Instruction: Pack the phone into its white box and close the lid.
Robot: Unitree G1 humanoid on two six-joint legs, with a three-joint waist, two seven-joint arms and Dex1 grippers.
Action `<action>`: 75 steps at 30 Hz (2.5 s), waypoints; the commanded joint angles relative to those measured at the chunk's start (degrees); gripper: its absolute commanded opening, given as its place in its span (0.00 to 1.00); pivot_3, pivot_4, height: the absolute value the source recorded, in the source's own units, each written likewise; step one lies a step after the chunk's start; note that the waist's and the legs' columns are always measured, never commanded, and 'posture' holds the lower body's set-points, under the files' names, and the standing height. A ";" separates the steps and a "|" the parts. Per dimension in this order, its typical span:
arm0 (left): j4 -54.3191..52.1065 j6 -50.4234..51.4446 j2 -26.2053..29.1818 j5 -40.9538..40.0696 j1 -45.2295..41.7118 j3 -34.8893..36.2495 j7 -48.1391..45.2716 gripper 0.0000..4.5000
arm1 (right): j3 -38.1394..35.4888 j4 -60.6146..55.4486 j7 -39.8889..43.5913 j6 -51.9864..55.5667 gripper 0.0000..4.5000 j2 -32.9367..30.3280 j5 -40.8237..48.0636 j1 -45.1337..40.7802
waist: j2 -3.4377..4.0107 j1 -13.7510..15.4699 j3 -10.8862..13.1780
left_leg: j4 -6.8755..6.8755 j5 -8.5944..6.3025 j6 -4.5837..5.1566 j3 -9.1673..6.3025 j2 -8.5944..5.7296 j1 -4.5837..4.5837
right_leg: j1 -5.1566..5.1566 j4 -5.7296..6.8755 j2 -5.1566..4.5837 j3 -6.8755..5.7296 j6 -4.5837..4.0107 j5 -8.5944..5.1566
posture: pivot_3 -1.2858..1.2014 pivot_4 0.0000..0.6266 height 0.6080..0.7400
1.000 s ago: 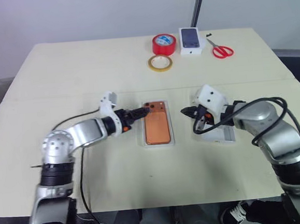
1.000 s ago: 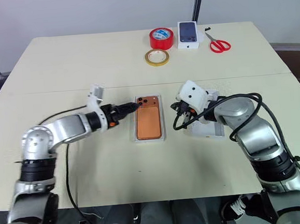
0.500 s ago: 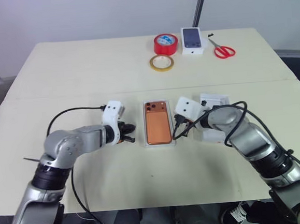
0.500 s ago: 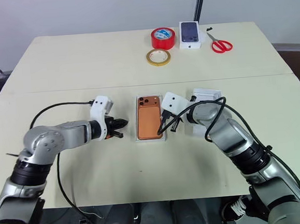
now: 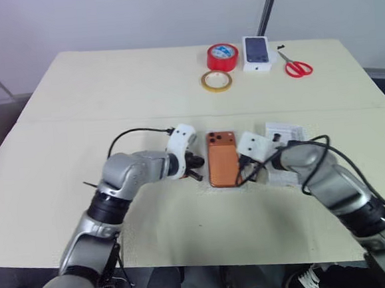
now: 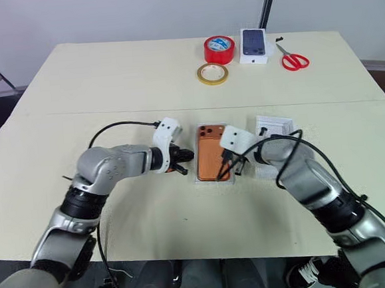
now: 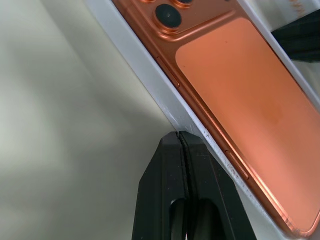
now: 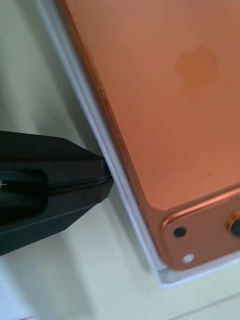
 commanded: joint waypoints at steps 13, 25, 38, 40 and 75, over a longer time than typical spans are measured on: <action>5.12 0.48 -12.61 6.67 -5.75 -3.46 -10.47 0.01 | -9.66 -8.18 1.18 2.10 0.00 -6.53 1.12 9.94 | 0.01 -0.59 0.00 | -0.04 0.03 -0.05 0.02 0.06 0.03 | -0.01 0.02 0.07 0.03 0.02 -0.01 | 0.52 0.24 1.00; -5.13 -9.37 -0.09 11.83 0.32 3.07 -14.61 0.00 | -26.46 -13.62 6.53 15.16 0.54 -8.53 15.25 9.67 | 0.06 -1.95 0.03 | -0.11 0.04 -0.07 0.03 0.23 0.08 | -0.02 0.03 0.15 0.06 0.01 0.00 | 0.52 0.24 1.00; -19.26 -43.63 17.65 20.34 20.39 1.32 -34.62 0.00 | -20.11 1.53 -4.26 30.26 0.64 -2.90 17.43 -1.95 | 0.14 -1.75 0.07 | -0.13 -0.05 0.09 0.24 0.24 0.10 | -0.08 0.02 0.04 0.19 -0.02 0.01 | 0.52 0.24 1.00; -19.88 -45.92 18.43 20.77 21.88 1.80 -35.96 0.00 | -19.82 3.37 -5.87 31.08 0.58 -1.38 17.39 -3.26 | 0.15 -1.75 0.07 | -0.12 -0.06 0.11 0.23 0.24 0.10 | -0.08 0.03 0.04 0.18 -0.03 0.01 | 0.52 0.24 1.00; -8.82 -50.05 9.41 24.18 19.47 10.67 -25.65 0.00 | -26.92 -6.92 -102.54 2.32 0.03 39.85 119.38 1.00 | 0.20 -3.31 0.09 | 0.15 -0.10 0.25 0.35 0.47 -0.71 | -0.98 0.54 0.24 0.22 -0.05 0.05 | 0.52 0.24 1.00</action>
